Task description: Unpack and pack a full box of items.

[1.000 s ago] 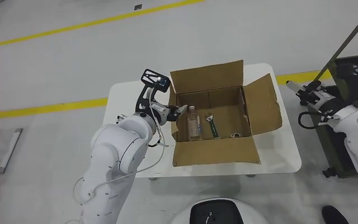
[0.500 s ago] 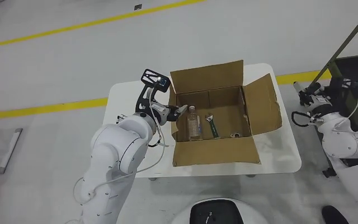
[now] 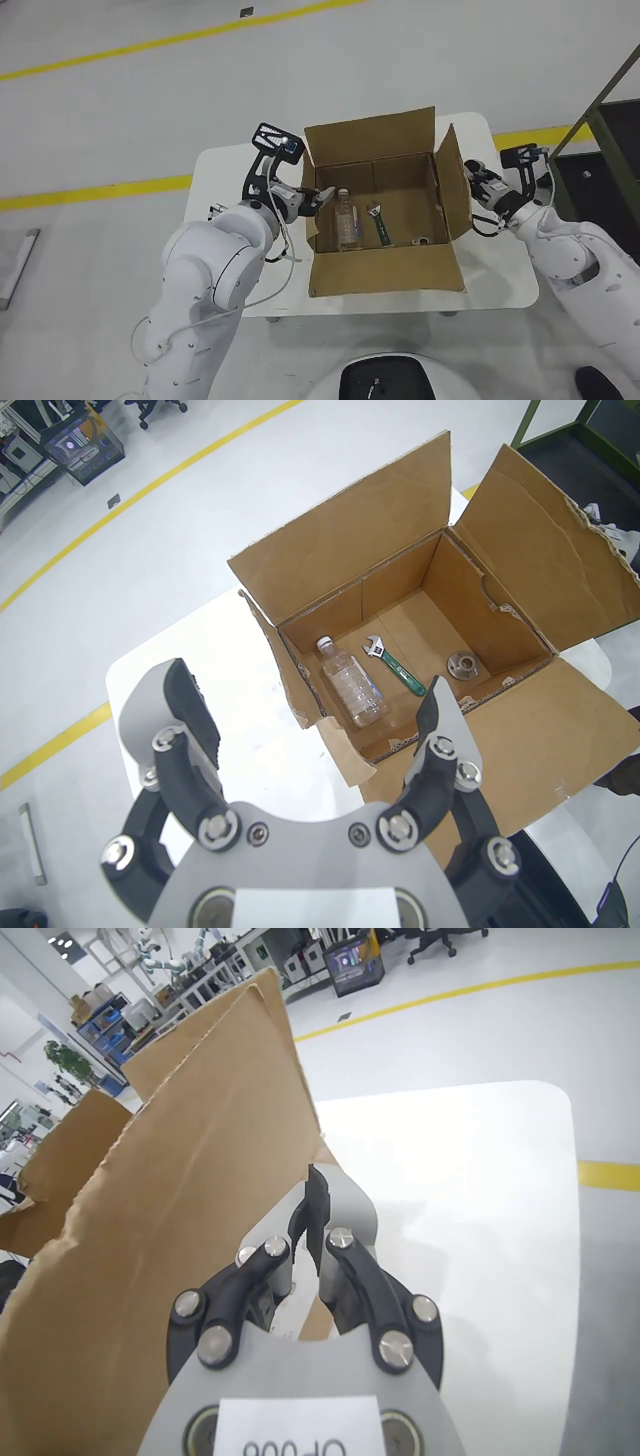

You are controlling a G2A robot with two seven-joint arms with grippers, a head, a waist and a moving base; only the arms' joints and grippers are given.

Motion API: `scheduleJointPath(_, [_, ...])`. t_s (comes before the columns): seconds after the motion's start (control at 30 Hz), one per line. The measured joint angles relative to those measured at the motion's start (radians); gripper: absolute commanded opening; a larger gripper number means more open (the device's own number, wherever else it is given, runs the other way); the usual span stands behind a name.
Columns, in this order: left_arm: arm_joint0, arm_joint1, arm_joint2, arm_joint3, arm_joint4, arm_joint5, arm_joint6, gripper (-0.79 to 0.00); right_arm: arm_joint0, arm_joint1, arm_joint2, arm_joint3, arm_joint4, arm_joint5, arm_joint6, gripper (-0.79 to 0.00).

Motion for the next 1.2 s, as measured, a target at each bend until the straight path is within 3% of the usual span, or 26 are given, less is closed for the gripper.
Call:
scheduleJointPath(0.07, [0.015, 0.003, -0.016, 0.008, 0.025, 0.003, 0.03, -0.785, -0.006, 0.0, 0.0, -0.025, -0.015, -0.015, 0.007, -0.785])
scheduleJointPath(0.4, [0.08, 0.019, -0.077, 0.031, 0.169, -0.038, 0.077, -0.785, -0.021, -0.003, -0.021, -0.118, -0.051, -0.082, 0.1, -0.785])
scheduleJointPath(0.57, [0.099, 0.018, -0.038, 0.099, 0.237, -0.075, 0.136, -0.785, 0.0, -0.011, -0.055, -0.105, -0.069, -0.06, 0.162, -0.785])
scheduleJointPath(0.83, [0.072, 0.005, 0.02, 0.196, 0.145, -0.112, 0.189, -0.785, 0.025, -0.017, -0.071, -0.096, -0.065, 0.025, 0.305, -0.785])
scheduleJointPath(0.93, [0.055, 0.0, 0.04, 0.208, 0.105, -0.148, 0.217, -0.785, 0.025, -0.019, -0.067, -0.102, -0.064, 0.044, 0.309, -0.785])
scheduleJointPath(1.2, [-0.012, -0.012, 0.107, 0.273, 0.009, -0.268, 0.234, -0.785, -0.005, -0.023, 0.029, -0.175, 0.036, 0.095, 0.157, -0.785])
